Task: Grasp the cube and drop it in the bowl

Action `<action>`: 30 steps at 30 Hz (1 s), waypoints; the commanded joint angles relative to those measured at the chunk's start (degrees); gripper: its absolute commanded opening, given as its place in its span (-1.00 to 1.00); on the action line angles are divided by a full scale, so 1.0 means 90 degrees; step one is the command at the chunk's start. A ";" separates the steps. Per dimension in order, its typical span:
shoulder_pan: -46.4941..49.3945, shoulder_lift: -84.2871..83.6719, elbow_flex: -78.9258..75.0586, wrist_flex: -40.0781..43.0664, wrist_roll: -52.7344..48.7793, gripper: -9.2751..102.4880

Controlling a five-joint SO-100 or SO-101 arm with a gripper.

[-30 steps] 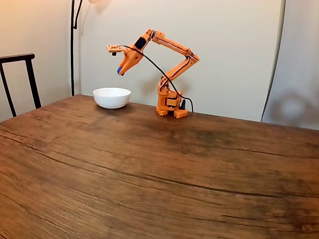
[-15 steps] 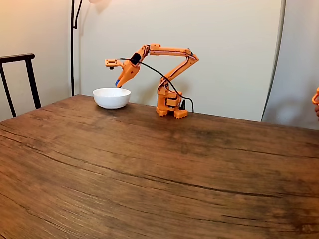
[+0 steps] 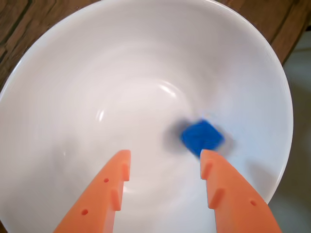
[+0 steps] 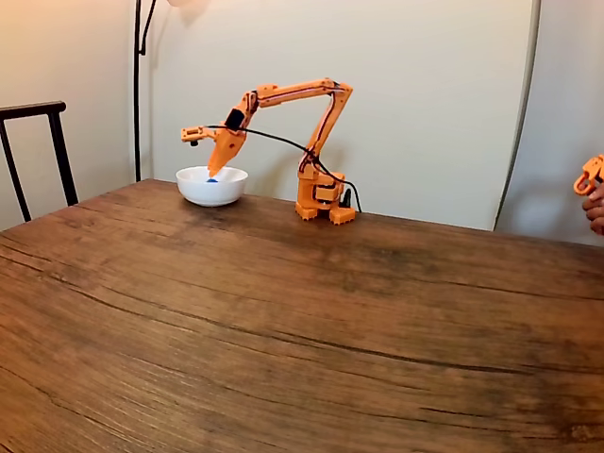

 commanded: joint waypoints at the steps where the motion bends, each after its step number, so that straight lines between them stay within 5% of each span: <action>1: -0.0029 -0.0020 -0.0527 0.0361 0.0029 -0.50; 6: -0.0215 0.0010 -0.1025 0.1396 0.0029 -0.55; 11: -0.1123 0.0254 -0.1611 0.2197 0.0029 -0.85; 21: -0.3369 0.2520 -0.1631 0.3750 -0.0088 -0.84; 30: -0.5762 0.5010 -0.1162 0.4785 -0.1436 -0.84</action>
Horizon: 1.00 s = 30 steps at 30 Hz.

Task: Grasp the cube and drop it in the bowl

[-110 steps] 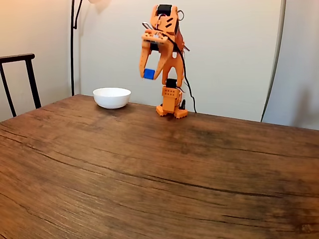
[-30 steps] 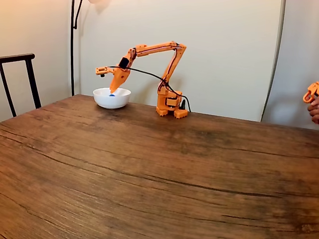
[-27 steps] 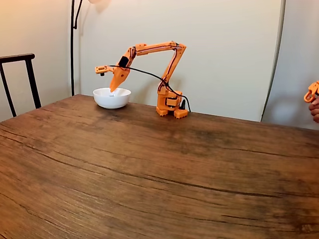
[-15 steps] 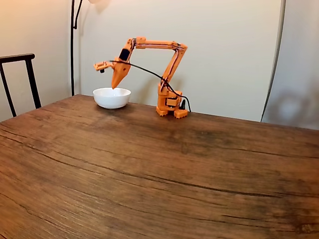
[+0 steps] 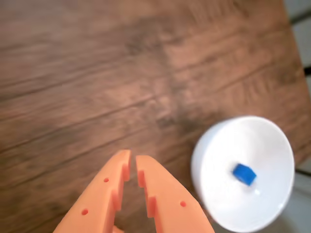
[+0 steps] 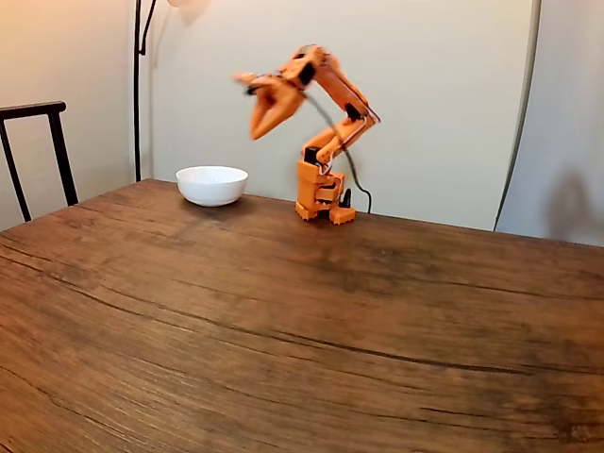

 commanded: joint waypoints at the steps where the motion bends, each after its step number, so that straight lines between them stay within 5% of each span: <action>1: -0.0771 0.0811 0.0342 0.0234 -0.0547 -0.84; 19: -0.4873 0.3936 0.1631 0.0225 -0.0869 -0.84; 30: -0.5615 0.3975 0.1768 0.0234 -0.0439 -0.84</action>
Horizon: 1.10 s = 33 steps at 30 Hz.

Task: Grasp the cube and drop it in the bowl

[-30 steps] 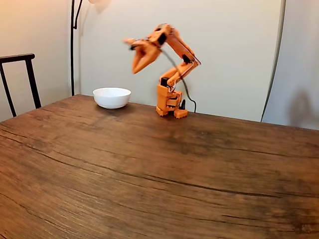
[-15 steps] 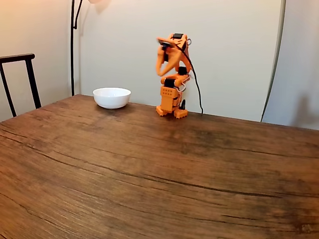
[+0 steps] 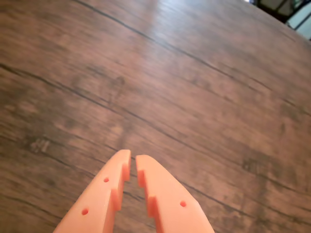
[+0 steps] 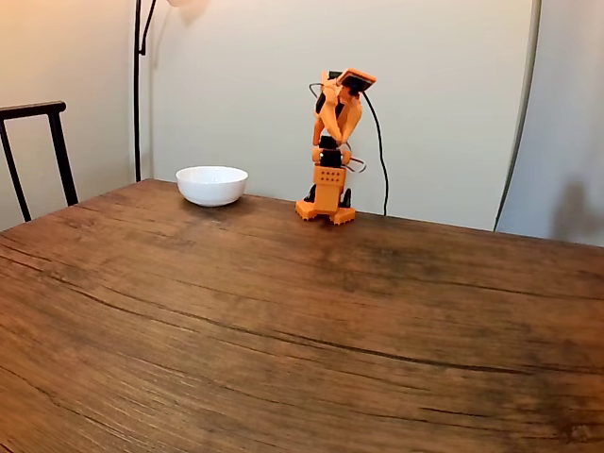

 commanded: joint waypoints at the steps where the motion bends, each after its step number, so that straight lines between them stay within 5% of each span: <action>1: -0.0029 0.0010 0.0176 -0.0049 0.0059 -0.84; 24: 0.0645 0.0029 -0.0547 0.0957 0.0049 -0.84; 33: 0.0635 0.0029 0.0859 -0.0879 0.0010 -0.84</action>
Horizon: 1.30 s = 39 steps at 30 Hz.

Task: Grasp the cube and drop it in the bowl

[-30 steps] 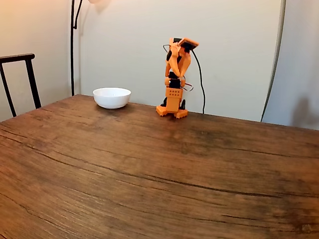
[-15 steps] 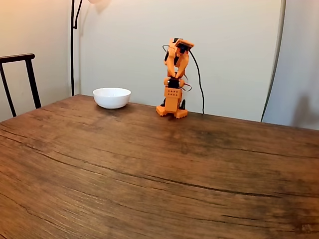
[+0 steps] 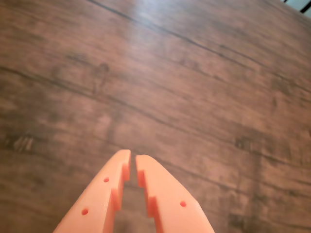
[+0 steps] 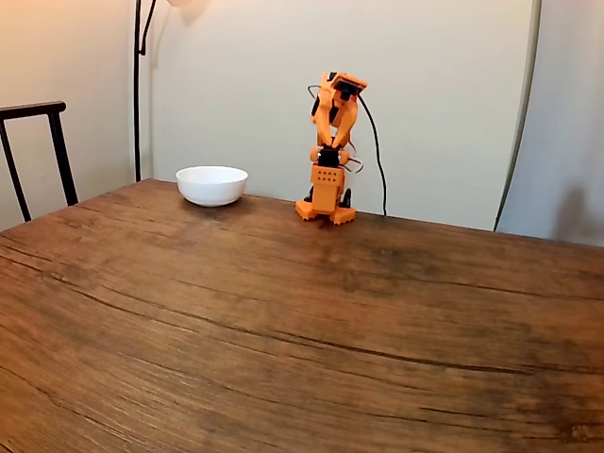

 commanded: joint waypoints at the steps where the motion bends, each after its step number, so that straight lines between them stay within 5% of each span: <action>1: -0.0059 0.0000 0.0654 -0.0869 -0.0020 -0.84; 23: -0.0068 -0.0010 0.4639 -0.3877 -0.0889 -0.84; 39: 0.0596 -0.0029 0.4639 -0.0937 -0.2070 -0.83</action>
